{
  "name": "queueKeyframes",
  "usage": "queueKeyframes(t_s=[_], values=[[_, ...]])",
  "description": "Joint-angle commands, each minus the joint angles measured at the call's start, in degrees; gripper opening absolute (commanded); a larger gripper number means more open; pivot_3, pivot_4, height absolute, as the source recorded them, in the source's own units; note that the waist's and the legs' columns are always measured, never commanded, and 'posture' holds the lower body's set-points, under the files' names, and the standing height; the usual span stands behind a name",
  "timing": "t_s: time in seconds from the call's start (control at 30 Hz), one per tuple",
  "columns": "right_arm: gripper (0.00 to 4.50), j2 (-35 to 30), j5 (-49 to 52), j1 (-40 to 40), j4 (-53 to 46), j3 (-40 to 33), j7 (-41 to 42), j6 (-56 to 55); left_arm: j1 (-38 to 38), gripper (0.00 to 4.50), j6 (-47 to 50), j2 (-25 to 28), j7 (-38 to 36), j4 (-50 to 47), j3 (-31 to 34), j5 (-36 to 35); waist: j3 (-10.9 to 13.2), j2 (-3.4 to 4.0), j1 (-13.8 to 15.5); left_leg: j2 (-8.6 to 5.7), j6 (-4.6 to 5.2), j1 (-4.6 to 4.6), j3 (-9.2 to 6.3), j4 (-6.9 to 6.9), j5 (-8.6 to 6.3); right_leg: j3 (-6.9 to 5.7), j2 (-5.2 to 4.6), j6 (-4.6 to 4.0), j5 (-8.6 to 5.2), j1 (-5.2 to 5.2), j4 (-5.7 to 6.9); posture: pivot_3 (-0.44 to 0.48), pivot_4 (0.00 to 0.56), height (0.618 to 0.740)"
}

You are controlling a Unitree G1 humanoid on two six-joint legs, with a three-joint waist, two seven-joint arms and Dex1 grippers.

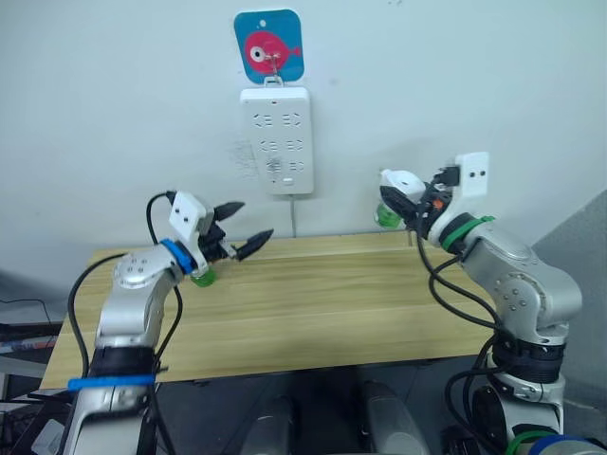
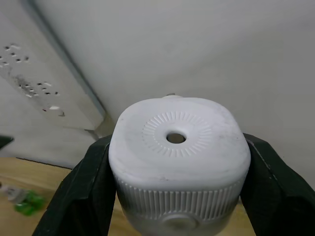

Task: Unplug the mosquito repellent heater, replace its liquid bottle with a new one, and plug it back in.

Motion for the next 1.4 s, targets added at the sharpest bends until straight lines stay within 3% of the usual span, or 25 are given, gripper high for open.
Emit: queueKeyframes(t_s=[0.03,0.27,0.37,0.53,0.7,0.87,1.1,1.2,1.4], values=[[2.96,4.7,10.19,-4.03,0.49,-10.87,-5.19,8.87,4.94,4.48,-0.09,-1.1,0.13,-13.61,-4.48,-1.26,0.04,0.11,0.5,0.03,0.0,0.01,0.04,0.0,0.0,0.01,0.0,-0.06,0.04,0.02,0.0,-0.114,0.226,0.74],[2.96,16.21,26.69,-12.2,2.37,-27.53,-20.87,19.62,2.25,4.48,-1.87,-12.24,8.36,-16.12,-14.02,2.6,0.12,0.3,1.28,0.02,0.19,0.02,0.17,0.01,0.09,0.07,0.0,-0.16,0.11,0.06,0.02,-0.124,0.219,0.74],[2.96,19.42,37.26,-12.83,3.02,-30.09,-29.19,19.09,-0.64,4.48,-3.32,-16.91,11.47,-14.44,-16.92,4.49,0.1,0.34,1.29,0.02,0.18,0.01,0.21,0.02,0.11,0.07,0.0,-0.16,0.12,0.06,0.04,-0.133,0.214,0.74],[2.96,17.09,56.58,-7.17,2.86,-22.15,-42.86,11.14,-4.7,4.48,-4.58,-21.4,14.12,-11.32,-19.22,6.07,0.06,0.38,0.41,0.04,0.16,0.02,0.48,0.01,0.16,0.25,0.0,-0.08,0.16,0.03,0.04,-0.151,0.214,0.74],[2.96,11.24,70.83,-2.58,2.08,-11.91,-51.14,-0.54,-6.73,4.48,-6.03,-23.28,15.23,-8.33,-19.55,6.59,0.06,0.38,-0.54,0.08,0.39,0.07,1.01,0.0,0.13,0.68,0.04,-0.05,0.15,-0.01,0.01,-0.159,0.212,0.74],[2.96,4.27,78.49,0.76,0.52,-3.91,-53.28,-9.41,-7.81,4.48,-7.18,-23.49,15.32,-6.74,-19.24,6.83,0.06,0.38,-1.01,0.08,0.72,0.19,1.47,0.02,0.04,1.1,0.12,0.12,0.22,0.0,-0.01,-0.164,0.212,0.74],[2.96,-2.83,80.44,3.16,-0.11,2.29,-50.88,-16.58,-8.09,4.48,-7.18,-23.5,14.94,-6.79,-18.68,5.84,0.06,0.37,-0.96,0.06,0.73,0.17,1.55,0.04,0.03,1.21,0.13,0.26,0.23,0.0,-0.09,-0.161,0.215,0.74],[2.96,-4.44,80.44,3.62,-0.16,3.72,-49.9,-18.51,-8.12,3.92,-6.83,-23.61,14.86,-7.2,-18.6,5.4,0.06,0.37,-0.91,0.07,0.73,0.18,1.57,0.04,0.03,1.23,0.13,0.26,0.23,0.0,-0.09,-0.161,0.215,0.74],[2.96,-6.9,80.44,4.35,-0.18,5.73,-48.26,-21.1,-7.33,2.23,-6.56,-23.51,14.06,-7.49,-18.91,4.6,0.06,0.37,-0.81,0.06,0.75,0.18,1.57,0.05,0.02,1.23,0.13,0.27,0.23,0.0,-0.1,-0.164,0.214,0.74]])
